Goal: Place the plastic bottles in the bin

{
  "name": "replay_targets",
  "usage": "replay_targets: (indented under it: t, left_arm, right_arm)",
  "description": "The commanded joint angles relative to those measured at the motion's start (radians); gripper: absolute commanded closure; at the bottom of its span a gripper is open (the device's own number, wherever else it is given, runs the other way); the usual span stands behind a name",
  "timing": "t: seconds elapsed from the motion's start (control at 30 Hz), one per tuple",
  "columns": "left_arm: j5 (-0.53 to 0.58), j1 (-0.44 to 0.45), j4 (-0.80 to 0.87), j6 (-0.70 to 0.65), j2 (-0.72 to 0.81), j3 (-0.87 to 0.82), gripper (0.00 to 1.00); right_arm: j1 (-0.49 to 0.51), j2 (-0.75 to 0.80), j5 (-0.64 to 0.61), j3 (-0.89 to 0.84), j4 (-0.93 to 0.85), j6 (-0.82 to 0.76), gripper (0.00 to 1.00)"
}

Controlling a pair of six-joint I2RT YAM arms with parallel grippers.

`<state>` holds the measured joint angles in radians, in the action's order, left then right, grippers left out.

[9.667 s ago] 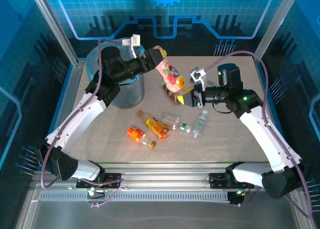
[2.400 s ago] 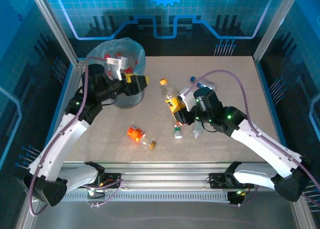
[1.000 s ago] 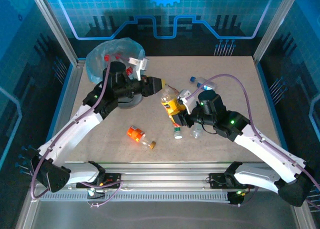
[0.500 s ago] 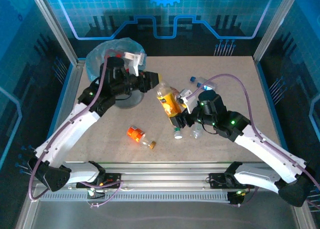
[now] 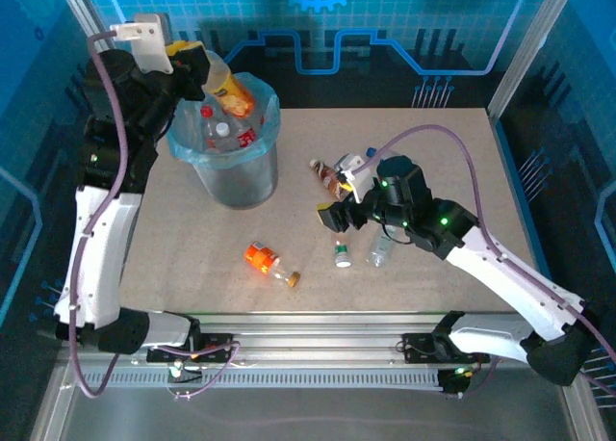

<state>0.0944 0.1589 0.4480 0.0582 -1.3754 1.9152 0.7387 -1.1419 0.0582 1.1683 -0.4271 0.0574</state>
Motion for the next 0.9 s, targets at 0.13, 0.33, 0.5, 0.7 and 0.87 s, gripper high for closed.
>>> replay_targets:
  t: [0.13,0.33,0.5,0.7,0.87]
  left_arm:
    - [-0.027,-0.032,-0.142,-0.191,-0.167,-0.045,1.0]
    - [-0.073,-0.034,-0.287,-0.208,-0.231,-0.114,1.0]
    - [-0.045,-0.033,-0.388,-0.212,-0.261,-0.139,1.0]
    - [-0.044,-0.051,-0.484,-0.215,-0.291,-0.227,1.0]
    - [-0.069,-0.055,-0.506,-0.218,-0.296,-0.337,1.0]
  right_arm:
    - [0.012,-0.04,0.007,0.057,-0.024,-0.046,0.2]
    - [0.014,-0.062,0.015,0.065,-0.035,-0.055,0.21]
    - [0.025,-0.078,0.023,0.073,-0.04,-0.056,0.21]
    - [0.038,-0.087,0.009,0.071,-0.042,-0.062,0.21]
    - [0.042,-0.094,0.011,0.068,-0.047,-0.06,0.22]
